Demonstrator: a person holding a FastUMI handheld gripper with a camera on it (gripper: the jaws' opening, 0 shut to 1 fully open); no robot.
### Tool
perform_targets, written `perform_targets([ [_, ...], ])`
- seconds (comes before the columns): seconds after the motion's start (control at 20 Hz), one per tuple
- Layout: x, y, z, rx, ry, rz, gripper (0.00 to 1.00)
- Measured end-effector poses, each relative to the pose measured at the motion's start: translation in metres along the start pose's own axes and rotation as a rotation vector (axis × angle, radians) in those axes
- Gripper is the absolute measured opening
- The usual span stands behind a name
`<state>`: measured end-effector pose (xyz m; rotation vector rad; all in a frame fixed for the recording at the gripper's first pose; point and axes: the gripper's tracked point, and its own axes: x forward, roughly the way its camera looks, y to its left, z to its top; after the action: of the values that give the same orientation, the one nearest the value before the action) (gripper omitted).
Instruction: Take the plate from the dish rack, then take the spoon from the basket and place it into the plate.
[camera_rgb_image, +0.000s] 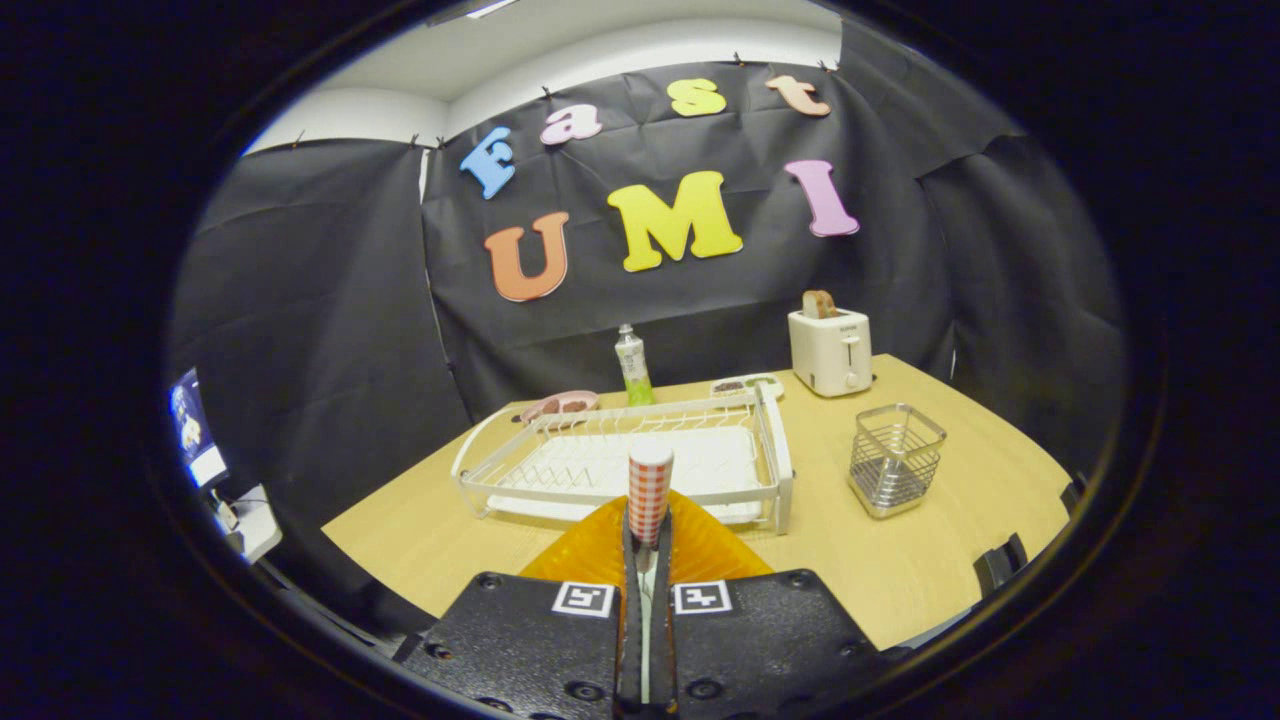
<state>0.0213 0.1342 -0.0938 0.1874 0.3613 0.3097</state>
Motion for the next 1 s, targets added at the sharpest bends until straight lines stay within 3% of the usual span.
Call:
perform_targets([
  [0.4,0.02,0.005,-0.015,0.057,0.04,0.037,0.1],
  [0.7,0.028,-0.002,-0.017,0.077,0.057,0.06,0.22],
  [1.0,0.023,-0.021,0.006,0.026,-0.015,0.017,0.73],
])
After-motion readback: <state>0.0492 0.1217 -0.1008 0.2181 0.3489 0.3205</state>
